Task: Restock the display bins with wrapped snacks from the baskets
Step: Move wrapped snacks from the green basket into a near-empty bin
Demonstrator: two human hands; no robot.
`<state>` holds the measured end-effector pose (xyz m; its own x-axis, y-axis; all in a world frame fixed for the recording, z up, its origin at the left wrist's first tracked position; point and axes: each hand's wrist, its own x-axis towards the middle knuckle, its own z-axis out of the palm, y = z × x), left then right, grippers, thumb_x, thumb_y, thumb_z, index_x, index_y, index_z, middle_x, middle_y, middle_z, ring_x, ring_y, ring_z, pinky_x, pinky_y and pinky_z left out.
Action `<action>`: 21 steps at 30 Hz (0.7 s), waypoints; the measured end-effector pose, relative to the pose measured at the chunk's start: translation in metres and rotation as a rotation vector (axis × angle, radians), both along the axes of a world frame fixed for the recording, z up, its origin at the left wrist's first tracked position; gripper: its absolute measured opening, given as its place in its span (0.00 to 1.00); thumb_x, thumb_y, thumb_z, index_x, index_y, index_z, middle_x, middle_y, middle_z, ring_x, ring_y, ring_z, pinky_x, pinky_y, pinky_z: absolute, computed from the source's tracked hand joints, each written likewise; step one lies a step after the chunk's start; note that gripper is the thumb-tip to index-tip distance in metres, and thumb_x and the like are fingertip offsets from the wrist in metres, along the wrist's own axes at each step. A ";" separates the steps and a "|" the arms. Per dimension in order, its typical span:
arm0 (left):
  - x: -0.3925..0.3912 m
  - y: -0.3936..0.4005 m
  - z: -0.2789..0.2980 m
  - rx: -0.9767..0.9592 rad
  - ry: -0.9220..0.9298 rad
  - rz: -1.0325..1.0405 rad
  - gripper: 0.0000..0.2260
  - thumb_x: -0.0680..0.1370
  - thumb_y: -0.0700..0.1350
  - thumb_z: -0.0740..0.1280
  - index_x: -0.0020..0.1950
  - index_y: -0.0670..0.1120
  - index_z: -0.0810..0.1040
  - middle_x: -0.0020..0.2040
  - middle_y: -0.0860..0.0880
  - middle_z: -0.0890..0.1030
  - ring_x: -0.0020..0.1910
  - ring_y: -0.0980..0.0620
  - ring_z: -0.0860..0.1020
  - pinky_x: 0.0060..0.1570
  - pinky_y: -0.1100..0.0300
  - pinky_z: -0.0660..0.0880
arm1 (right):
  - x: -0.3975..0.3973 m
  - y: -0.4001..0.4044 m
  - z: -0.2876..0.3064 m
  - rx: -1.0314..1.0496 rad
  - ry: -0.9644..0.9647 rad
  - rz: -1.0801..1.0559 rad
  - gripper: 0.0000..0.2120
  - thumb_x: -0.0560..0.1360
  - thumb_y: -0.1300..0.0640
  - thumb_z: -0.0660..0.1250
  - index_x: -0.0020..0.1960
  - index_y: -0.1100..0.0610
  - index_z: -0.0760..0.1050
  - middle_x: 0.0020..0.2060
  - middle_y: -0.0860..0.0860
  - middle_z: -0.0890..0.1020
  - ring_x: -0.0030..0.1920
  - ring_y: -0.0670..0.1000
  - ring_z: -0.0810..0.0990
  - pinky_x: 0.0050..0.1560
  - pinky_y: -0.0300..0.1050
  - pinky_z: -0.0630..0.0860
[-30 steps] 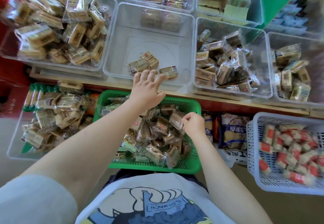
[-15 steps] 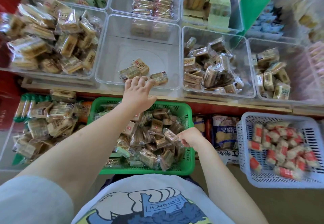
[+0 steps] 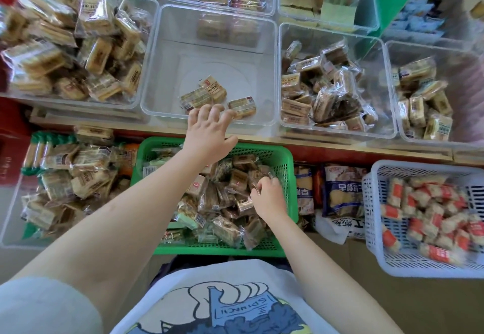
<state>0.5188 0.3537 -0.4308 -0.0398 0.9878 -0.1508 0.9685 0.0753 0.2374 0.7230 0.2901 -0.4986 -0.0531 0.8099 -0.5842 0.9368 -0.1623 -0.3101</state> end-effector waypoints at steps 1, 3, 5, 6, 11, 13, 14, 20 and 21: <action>0.000 0.000 -0.001 0.009 -0.006 0.003 0.25 0.77 0.56 0.60 0.74 0.56 0.64 0.74 0.48 0.65 0.74 0.45 0.58 0.73 0.45 0.50 | 0.000 0.000 -0.005 -0.012 -0.060 -0.030 0.16 0.81 0.50 0.63 0.64 0.58 0.70 0.62 0.57 0.71 0.60 0.58 0.73 0.56 0.51 0.74; -0.002 0.000 -0.003 0.019 -0.013 0.004 0.25 0.76 0.56 0.60 0.73 0.56 0.64 0.74 0.48 0.65 0.74 0.45 0.58 0.74 0.44 0.50 | -0.001 -0.001 -0.008 -0.123 -0.088 -0.140 0.26 0.82 0.47 0.63 0.73 0.60 0.61 0.67 0.61 0.71 0.64 0.61 0.73 0.57 0.54 0.74; -0.002 0.000 -0.003 0.021 -0.015 0.001 0.25 0.76 0.56 0.59 0.73 0.55 0.64 0.74 0.48 0.65 0.74 0.45 0.58 0.74 0.44 0.50 | 0.002 -0.001 -0.011 -0.221 0.001 -0.268 0.31 0.82 0.48 0.64 0.76 0.62 0.56 0.66 0.60 0.75 0.61 0.60 0.78 0.50 0.51 0.76; -0.002 0.000 -0.003 0.021 -0.014 -0.001 0.25 0.76 0.56 0.59 0.73 0.55 0.64 0.74 0.47 0.65 0.74 0.45 0.58 0.74 0.44 0.50 | 0.003 0.000 -0.010 -0.234 0.041 -0.313 0.32 0.81 0.48 0.66 0.76 0.62 0.56 0.64 0.59 0.76 0.59 0.60 0.79 0.46 0.49 0.74; -0.002 -0.001 -0.003 0.024 -0.014 -0.001 0.25 0.76 0.56 0.60 0.73 0.55 0.64 0.74 0.47 0.65 0.74 0.45 0.58 0.73 0.45 0.50 | 0.002 0.013 0.019 -0.237 0.254 -0.415 0.27 0.73 0.52 0.75 0.65 0.58 0.67 0.57 0.53 0.77 0.56 0.55 0.78 0.56 0.50 0.78; -0.001 -0.001 -0.001 0.012 -0.012 0.004 0.25 0.77 0.56 0.59 0.74 0.55 0.64 0.75 0.47 0.64 0.75 0.45 0.57 0.74 0.44 0.49 | 0.001 0.019 0.044 -0.356 0.427 -0.421 0.17 0.75 0.57 0.73 0.60 0.56 0.71 0.49 0.50 0.80 0.52 0.53 0.79 0.60 0.52 0.79; 0.000 -0.001 0.000 0.001 -0.013 0.009 0.25 0.77 0.56 0.59 0.74 0.56 0.63 0.75 0.47 0.64 0.75 0.45 0.57 0.74 0.44 0.49 | 0.002 0.021 0.055 -0.413 0.557 -0.448 0.18 0.75 0.60 0.73 0.62 0.58 0.72 0.50 0.52 0.81 0.51 0.54 0.81 0.61 0.53 0.79; 0.001 -0.001 0.005 -0.034 -0.027 0.016 0.25 0.78 0.57 0.59 0.75 0.56 0.62 0.77 0.47 0.63 0.76 0.45 0.56 0.75 0.44 0.48 | 0.012 0.042 0.100 -0.384 1.290 -0.694 0.24 0.76 0.72 0.68 0.67 0.55 0.68 0.51 0.56 0.82 0.47 0.57 0.84 0.49 0.47 0.81; 0.001 -0.001 0.005 -0.037 -0.025 0.018 0.26 0.78 0.57 0.59 0.75 0.57 0.62 0.77 0.47 0.62 0.77 0.45 0.56 0.75 0.44 0.48 | 0.012 0.048 0.107 -0.358 1.332 -0.723 0.24 0.75 0.69 0.69 0.67 0.54 0.69 0.52 0.56 0.82 0.45 0.56 0.84 0.48 0.45 0.81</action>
